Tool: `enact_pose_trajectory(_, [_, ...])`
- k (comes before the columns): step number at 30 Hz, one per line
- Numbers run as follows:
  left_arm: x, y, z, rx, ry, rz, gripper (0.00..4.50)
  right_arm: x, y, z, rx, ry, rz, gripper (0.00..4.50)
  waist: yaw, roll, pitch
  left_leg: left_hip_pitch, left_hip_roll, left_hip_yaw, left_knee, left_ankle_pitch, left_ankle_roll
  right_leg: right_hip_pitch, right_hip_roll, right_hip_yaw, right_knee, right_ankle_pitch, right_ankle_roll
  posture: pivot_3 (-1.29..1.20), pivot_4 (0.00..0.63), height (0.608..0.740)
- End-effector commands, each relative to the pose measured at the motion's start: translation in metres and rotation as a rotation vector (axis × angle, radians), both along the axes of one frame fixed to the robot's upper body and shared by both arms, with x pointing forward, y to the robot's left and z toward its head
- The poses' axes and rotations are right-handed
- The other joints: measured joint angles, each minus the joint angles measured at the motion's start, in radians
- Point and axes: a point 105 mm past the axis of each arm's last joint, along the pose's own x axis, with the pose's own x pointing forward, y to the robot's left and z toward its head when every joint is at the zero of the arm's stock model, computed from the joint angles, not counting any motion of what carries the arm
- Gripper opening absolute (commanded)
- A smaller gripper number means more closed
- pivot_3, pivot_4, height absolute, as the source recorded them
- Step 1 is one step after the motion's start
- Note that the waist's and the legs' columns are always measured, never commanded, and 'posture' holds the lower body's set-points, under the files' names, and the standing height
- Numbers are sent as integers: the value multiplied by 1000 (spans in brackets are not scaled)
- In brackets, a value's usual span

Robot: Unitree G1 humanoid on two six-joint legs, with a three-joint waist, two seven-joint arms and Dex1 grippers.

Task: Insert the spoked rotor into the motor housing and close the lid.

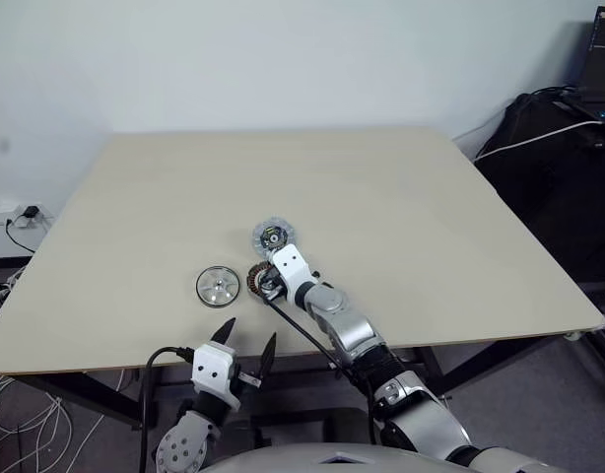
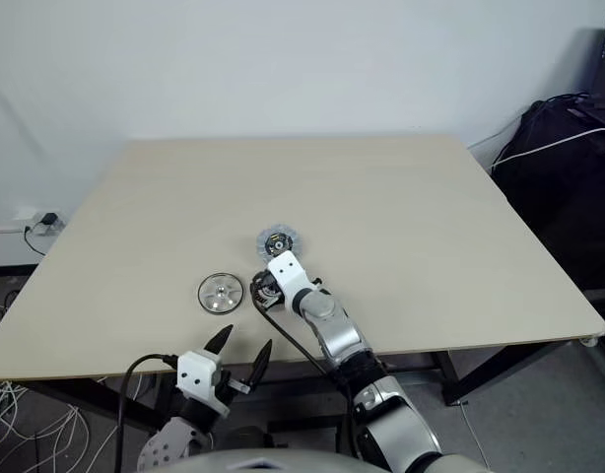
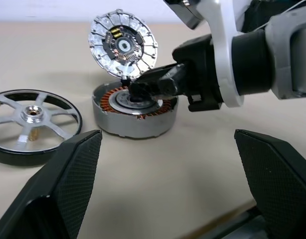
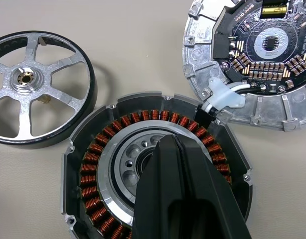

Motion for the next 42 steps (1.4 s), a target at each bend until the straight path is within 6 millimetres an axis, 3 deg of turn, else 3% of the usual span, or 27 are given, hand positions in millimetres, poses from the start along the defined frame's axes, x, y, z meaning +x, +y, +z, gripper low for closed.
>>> enact_pose_trajectory(1, [2,-7,16,-9,-53,-15,4500,4,6,25,78,-71,12,16,0,0,0,0,0,0,0,0,0,0,0,0,0,0,0,0,0,740])
enact_pose_trajectory(5, [7,5,8,-2,-38,-16,4500,5,10,39,128,-99,16,16,1,1,1,0,0,0,0,0,0,-1,0,0,0,0,0,0,0,740])
enact_pose_trajectory(11, [9,7,5,-8,-30,-23,4500,4,10,37,123,-93,21,16,-1,0,1,0,0,0,0,0,0,0,0,0,0,0,0,0,0,740])
enact_pose_trajectory(24, [10,9,4,-11,-27,-14,4500,1,-10,-6,-18,28,-30,16,0,1,1,1,0,0,0,0,0,0,0,0,0,0,0,0,0,740])
enact_pose_trajectory(28, [11,9,4,-11,-27,-11,4500,4,-7,4,20,-2,-26,16,0,1,0,3,0,0,0,0,0,0,0,0,0,0,0,0,0,740])
enact_pose_trajectory(33, [12,8,5,-14,-32,-13,4500,6,10,38,121,-96,27,16,0,1,1,1,0,0,0,0,0,0,0,0,0,0,0,0,0,740])
enact_pose_trajectory(42, [15,12,5,-22,-28,50,4500,7,0,61,177,-175,-3,16,2,0,1,-1,0,0,-1,0,0,-1,0,0,-1,0,0,0,0,740])
